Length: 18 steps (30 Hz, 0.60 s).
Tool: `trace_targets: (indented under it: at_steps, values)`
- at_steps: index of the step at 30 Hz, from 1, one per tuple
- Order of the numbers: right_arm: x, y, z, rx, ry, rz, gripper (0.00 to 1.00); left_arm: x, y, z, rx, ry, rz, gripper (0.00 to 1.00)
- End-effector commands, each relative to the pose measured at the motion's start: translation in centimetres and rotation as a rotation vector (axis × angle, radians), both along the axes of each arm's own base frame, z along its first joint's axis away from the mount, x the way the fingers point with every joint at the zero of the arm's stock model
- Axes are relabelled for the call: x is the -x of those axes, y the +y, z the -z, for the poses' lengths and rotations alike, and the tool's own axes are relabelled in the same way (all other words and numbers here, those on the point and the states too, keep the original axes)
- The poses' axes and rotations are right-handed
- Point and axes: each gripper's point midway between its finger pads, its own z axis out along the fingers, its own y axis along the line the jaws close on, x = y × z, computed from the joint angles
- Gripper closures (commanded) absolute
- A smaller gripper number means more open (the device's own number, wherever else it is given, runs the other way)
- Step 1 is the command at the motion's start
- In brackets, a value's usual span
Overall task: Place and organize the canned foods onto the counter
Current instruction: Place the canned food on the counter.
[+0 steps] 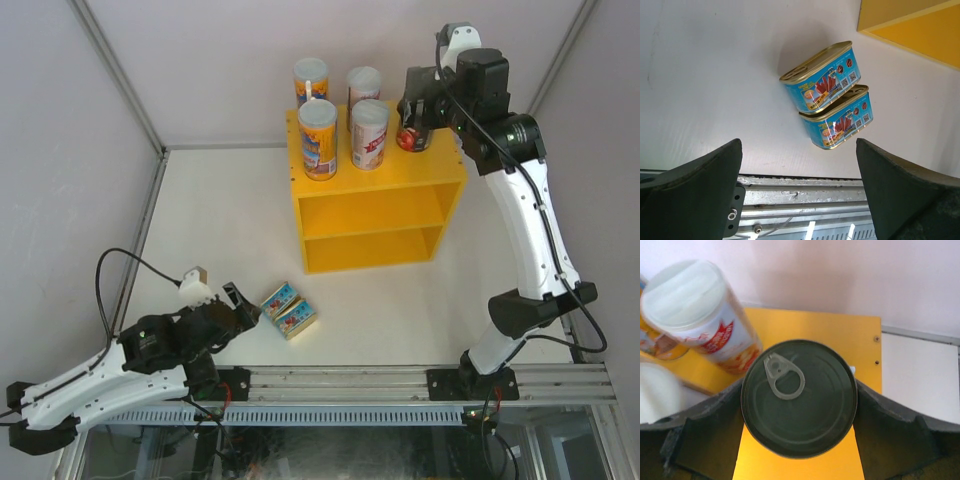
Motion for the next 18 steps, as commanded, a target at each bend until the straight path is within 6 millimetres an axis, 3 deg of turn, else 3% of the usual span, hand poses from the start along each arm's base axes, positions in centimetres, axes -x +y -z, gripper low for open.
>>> trace_targets:
  at_steps: [1, 9, 18]
  values:
    - [-1.2, -1.3, -7.8, -0.114, -0.255, 0.003, 1.00, -1.0, 0.2, -0.4, -0.024, -0.044, -0.032, 0.02]
    - [-3.9, -1.6, -6.1, -0.137, -0.217, 0.001, 1.00, -1.5, 0.2, -0.3, -0.038, -0.054, -0.055, 0.02]
    - [-5.5, -0.7, -5.1, -0.158, -0.209, -0.027, 1.00, -1.6, 0.0, 0.1, -0.047, -0.047, -0.065, 0.02]
